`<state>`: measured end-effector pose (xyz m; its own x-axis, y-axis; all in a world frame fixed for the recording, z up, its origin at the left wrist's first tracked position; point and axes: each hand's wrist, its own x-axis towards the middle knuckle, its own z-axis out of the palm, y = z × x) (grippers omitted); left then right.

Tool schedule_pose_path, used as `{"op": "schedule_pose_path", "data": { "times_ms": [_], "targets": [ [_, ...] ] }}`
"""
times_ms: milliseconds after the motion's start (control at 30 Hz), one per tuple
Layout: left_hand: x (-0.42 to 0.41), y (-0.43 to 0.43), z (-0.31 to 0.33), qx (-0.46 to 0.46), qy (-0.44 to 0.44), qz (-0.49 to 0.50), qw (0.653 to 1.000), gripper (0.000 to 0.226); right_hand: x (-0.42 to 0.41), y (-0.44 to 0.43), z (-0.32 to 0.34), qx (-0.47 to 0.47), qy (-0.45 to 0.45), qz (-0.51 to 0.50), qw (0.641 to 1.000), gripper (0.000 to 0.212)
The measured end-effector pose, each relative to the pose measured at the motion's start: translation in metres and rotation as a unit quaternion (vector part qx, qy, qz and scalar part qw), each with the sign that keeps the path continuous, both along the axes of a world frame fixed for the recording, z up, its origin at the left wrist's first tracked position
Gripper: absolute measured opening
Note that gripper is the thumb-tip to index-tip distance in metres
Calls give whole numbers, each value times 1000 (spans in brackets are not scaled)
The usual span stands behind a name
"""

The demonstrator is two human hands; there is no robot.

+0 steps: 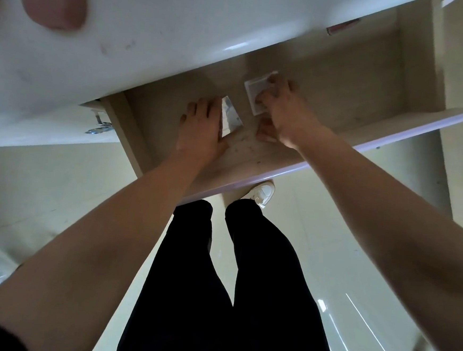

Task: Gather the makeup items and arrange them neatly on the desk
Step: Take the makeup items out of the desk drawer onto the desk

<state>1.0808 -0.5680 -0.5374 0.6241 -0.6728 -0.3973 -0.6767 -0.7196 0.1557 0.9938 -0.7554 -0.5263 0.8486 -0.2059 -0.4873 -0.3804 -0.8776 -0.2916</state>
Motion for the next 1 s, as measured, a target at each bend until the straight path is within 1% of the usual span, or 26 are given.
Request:
{"op": "schedule_pose_path", "data": {
  "times_ms": [67,167,233,333,433,533,600,667,767,867,933,1000],
  "targets": [
    [2,2,1,-14,15,7,1000,74,4,-1,-4,4,-6,-14,1000,64],
    [2,5,2,-28,27,27,999,59,6,6,-12,-22,-37,-46,998,51],
    [0,11,4,-41,31,42,998,60,9,14,-13,-44,-47,-84,994,50],
    [-1,25,14,-97,-10,43,994,62,17,26,-10,-57,-51,-142,987,53],
    [6,39,33,-160,-41,60,984,70,22,35,-3,-19,-52,-208,977,59],
    [15,51,53,-238,-91,57,965,72,17,46,14,29,-71,-256,964,71],
    [21,58,66,-277,-100,66,953,76,11,59,30,39,-115,-272,955,70],
    [28,62,80,-318,-108,78,939,78,5,74,47,53,-182,-293,937,62],
    [48,73,102,-365,-106,105,919,75,4,102,66,71,-279,-298,910,57],
    [75,94,115,-395,-130,136,899,61,22,128,80,100,-356,-270,889,54],
    [98,116,114,-368,-155,157,903,54,51,145,89,85,-364,-228,899,50],
    [120,137,109,-318,-177,184,913,48,88,157,97,46,-343,-197,917,48]
  ]
}}
